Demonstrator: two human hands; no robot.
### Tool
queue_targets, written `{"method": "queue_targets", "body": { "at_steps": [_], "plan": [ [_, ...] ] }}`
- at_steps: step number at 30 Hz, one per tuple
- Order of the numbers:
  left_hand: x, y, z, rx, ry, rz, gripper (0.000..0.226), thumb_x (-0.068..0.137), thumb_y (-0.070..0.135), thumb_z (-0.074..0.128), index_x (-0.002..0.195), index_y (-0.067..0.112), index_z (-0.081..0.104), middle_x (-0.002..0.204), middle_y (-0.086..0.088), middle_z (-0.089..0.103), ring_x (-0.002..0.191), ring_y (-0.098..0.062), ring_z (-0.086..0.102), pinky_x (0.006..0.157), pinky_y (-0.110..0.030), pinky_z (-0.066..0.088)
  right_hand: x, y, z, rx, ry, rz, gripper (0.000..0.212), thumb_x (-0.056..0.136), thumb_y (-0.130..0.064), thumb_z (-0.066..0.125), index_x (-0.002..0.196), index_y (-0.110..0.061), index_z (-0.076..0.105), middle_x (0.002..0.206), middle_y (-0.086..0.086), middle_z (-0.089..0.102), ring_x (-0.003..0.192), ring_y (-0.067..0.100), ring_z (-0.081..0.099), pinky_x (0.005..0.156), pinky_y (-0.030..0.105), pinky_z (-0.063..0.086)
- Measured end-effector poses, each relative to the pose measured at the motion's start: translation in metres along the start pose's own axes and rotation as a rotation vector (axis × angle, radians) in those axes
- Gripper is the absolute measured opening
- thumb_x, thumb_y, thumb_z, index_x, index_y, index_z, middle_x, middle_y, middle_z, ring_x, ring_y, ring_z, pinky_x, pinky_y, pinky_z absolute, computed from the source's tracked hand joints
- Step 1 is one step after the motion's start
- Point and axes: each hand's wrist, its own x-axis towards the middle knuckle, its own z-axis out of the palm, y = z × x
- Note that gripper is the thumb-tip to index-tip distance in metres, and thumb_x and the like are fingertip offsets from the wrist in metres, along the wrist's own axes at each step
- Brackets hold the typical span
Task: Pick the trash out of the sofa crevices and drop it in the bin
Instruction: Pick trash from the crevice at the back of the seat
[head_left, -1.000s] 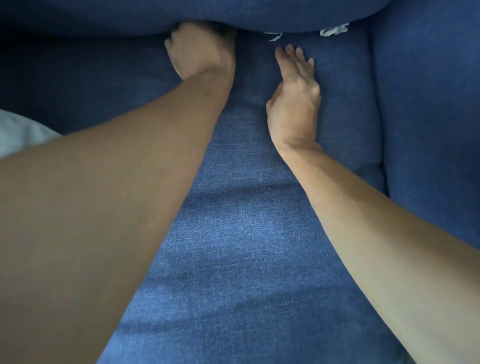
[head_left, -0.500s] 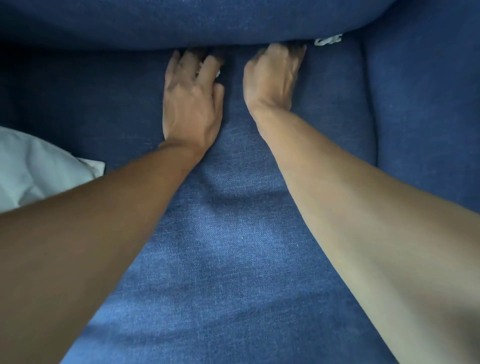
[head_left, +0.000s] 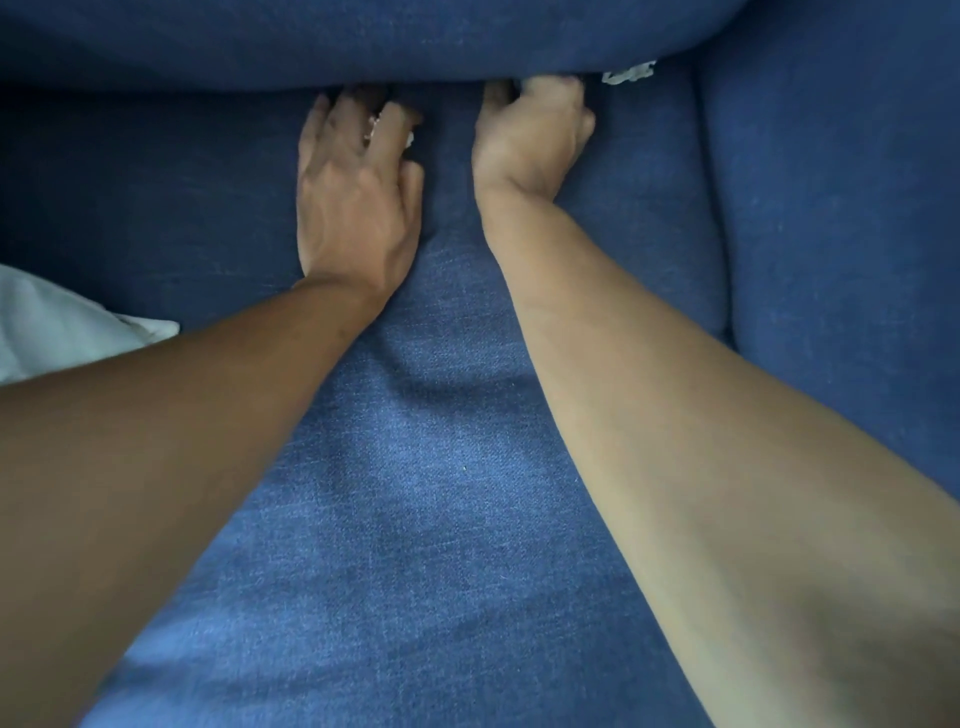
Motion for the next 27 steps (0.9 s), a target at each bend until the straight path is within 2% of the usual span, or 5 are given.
{"method": "queue_targets", "body": {
  "at_steps": [6,11,15,23,27],
  "plan": [
    [0.001,0.006,-0.006,-0.026,0.015,-0.046,0.031,0.088,0.009,0.038,0.109,0.007,0.060,0.102,-0.019,0.061,0.099,-0.034,0.053,0.111,-0.047,0.036,-0.024,0.032,-0.036,0.066,0.051,-0.157,0.011,0.084,-0.005,0.058,0.084,-0.010,0.068,0.084,0.002,0.071,0.081,0.024,0.060,0.087,0.025,0.039],
    [0.009,0.024,-0.009,-0.083,0.049,-0.181,0.030,0.088,0.011,0.039,0.106,0.009,0.062,0.104,-0.014,0.065,0.100,-0.030,0.053,0.097,-0.054,0.045,-0.024,0.064,-0.062,0.026,0.089,-0.181,0.028,0.079,0.010,0.043,0.103,0.003,0.056,0.103,0.015,0.065,0.100,0.034,0.056,0.101,0.043,0.041],
    [0.017,0.040,0.003,-0.050,0.080,-0.202,0.029,0.086,0.008,0.038,0.102,0.001,0.060,0.102,-0.019,0.066,0.098,-0.034,0.057,0.103,-0.048,0.043,-0.026,0.065,-0.052,-0.006,-0.009,-0.218,0.027,0.094,-0.008,0.049,0.120,-0.003,0.059,0.143,0.019,0.048,0.140,0.031,0.035,0.122,0.040,0.017],
    [0.007,0.033,0.026,0.113,0.068,-0.108,0.037,0.091,0.012,0.030,0.112,0.006,0.060,0.106,-0.015,0.063,0.106,-0.028,0.056,0.119,-0.038,0.024,0.002,0.066,-0.046,0.013,0.151,-0.096,0.043,0.091,0.010,0.040,0.132,0.000,0.051,0.140,0.017,0.053,0.140,0.028,0.038,0.121,0.037,0.018],
    [0.004,0.031,0.030,0.119,0.071,-0.097,0.038,0.092,0.012,0.033,0.118,0.004,0.059,0.111,-0.016,0.063,0.116,-0.028,0.055,0.119,-0.040,0.025,0.036,0.059,-0.037,-0.117,0.111,0.038,0.062,0.092,-0.023,0.047,0.144,0.003,0.028,0.153,0.020,0.033,0.144,0.029,0.027,0.122,0.043,0.010]
  ]
}}
